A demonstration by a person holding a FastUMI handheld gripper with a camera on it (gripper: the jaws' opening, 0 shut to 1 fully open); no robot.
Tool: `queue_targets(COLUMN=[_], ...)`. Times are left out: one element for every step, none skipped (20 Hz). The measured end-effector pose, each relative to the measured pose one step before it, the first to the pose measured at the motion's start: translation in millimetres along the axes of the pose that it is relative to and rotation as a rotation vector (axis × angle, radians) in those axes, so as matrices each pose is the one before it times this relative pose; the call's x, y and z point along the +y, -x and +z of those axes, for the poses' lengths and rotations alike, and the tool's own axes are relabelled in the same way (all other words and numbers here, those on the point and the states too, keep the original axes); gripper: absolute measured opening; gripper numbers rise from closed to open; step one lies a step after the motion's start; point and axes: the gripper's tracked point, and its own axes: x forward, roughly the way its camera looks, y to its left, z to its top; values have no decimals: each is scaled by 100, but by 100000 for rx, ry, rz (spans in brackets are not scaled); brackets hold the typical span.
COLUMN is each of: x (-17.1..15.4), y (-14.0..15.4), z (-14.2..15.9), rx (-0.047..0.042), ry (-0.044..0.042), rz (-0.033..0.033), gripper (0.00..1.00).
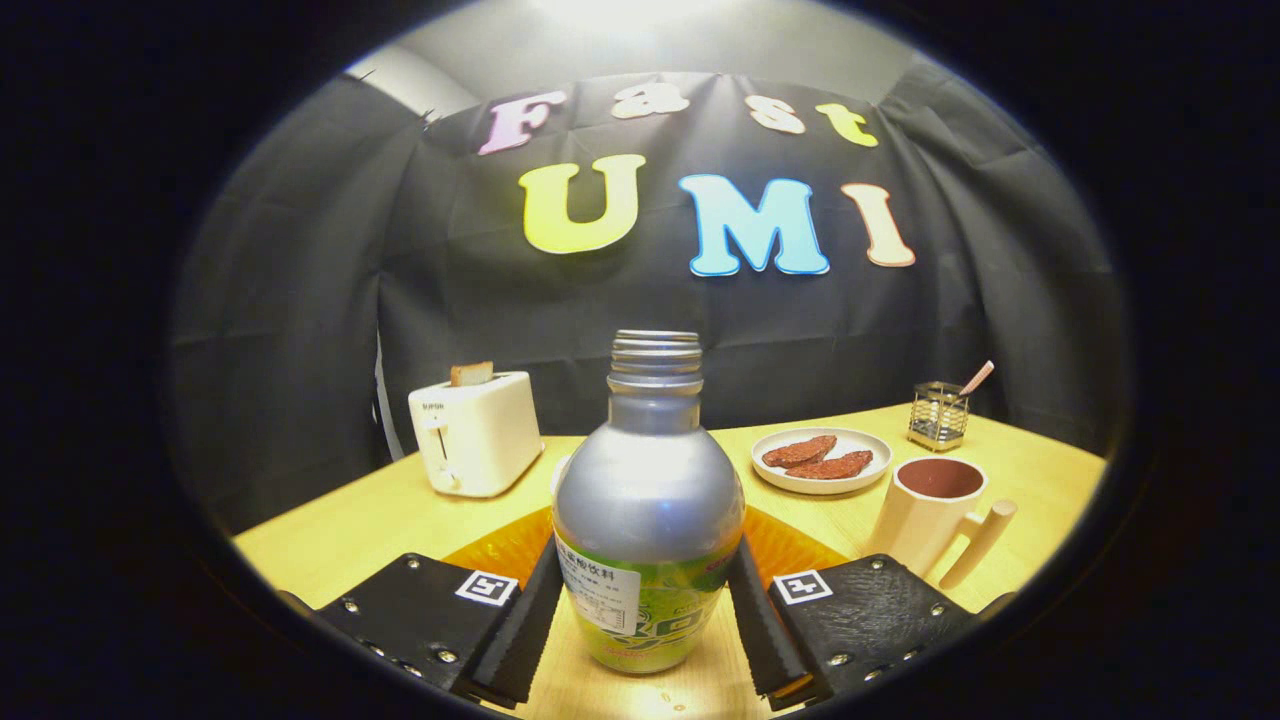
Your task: Take the bottle from table, then pour the juice into the cup, finally place the bottle on the coaster
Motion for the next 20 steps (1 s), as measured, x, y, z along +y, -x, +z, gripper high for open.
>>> queue_targets(x=[-184, -307, -329, -260, -294, -104, 131, -22, -103, -297, -324, -222, -243, -130, -246, -315, -357, -348, -196, -136], y=[-65, -80, -42, -74, 0, -55, 32, -134, -25, -12, 58, -4, 26, 35, -87, -115, -33, -73, 92, -273], z=[346, 442, 315, 278, 440, 516, 420, 395, 229, 186, 384, 321, 172, 68, 125, 129, 71, -86, 111, -81], rx=[43, -100, 479, 470, 370, 76, 76, 366, 1688, 879, 11, 168, 575, 276, 71, -43, 36, 419, 381, -31], ry=[-4284, -3552, -3126, -1914, -2486, -2808, -4317, -3942, -3868, -2837, -3802, -2703, -3437, -3722, -5854, -4416, -3635, -3236, -3235, -3653], rz=[941, 479, 428, -297, -318, 516, 1559, 1247, 859, 18, 190, 167, -10, 574, 603, 153, -513, -915, -357, 535], gripper=[78, 78, 78, 78, 78, 78, 78, 78, 78, 78, 78, 78, 78, 78, 78, 78, 78, 78, 77, 77])
